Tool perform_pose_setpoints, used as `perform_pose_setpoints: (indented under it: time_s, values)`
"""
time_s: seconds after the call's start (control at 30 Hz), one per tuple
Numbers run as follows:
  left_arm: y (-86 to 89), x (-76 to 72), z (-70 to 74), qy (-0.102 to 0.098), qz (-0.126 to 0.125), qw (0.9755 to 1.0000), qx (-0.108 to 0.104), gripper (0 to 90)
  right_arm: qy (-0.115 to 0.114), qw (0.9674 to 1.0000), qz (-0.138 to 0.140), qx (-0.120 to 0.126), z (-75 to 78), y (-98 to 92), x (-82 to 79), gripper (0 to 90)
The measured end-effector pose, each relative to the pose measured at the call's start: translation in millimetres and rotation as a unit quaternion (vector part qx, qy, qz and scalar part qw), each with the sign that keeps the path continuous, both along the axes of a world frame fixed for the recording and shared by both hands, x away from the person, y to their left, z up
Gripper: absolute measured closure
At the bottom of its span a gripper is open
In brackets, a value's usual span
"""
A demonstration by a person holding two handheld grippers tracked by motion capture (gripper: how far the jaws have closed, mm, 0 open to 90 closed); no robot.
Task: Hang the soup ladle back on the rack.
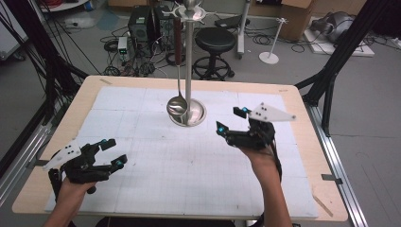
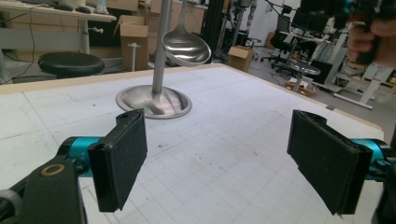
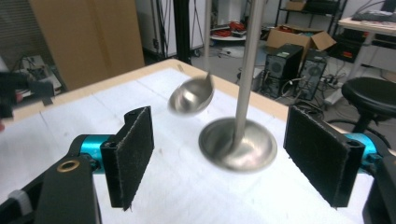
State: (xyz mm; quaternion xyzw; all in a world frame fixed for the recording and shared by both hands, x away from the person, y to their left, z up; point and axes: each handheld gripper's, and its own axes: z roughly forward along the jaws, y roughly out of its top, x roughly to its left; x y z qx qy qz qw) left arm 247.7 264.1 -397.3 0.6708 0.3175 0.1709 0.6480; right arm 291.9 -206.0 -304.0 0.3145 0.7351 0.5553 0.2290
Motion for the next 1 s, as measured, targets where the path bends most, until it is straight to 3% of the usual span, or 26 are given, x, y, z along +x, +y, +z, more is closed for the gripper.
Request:
perform_pose_setpoints:
  time_s: [0.17, 0.43, 0.67, 1.0]
  values:
    - [-1.7, -0.4, -0.4, -0.001, 0.003, 1.0, -0.005, 20.4, 0.004, 0.9997, -0.02, 0.016, -29.8, -17.6, -25.0, 23.0]
    - [-5.2, -0.5, -0.8, -0.004, 0.003, 1.0, -0.007, 20.4, 0.011, 0.9989, -0.044, 0.015, -63.9, -36.8, -58.1, 22.5]
    - [-6.6, -1.7, -0.6, -0.007, 0.004, 1.0, -0.006, 20.4, 0.018, 0.998, -0.055, 0.024, -78.8, -45.7, -67.1, 22.2]
    - [-7.8, -2.5, -1.3, -0.006, 0.001, 1.0, 0.0, 20.4, 0.019, 0.998, -0.058, 0.018, -83.4, -45.8, -70.9, 21.7]
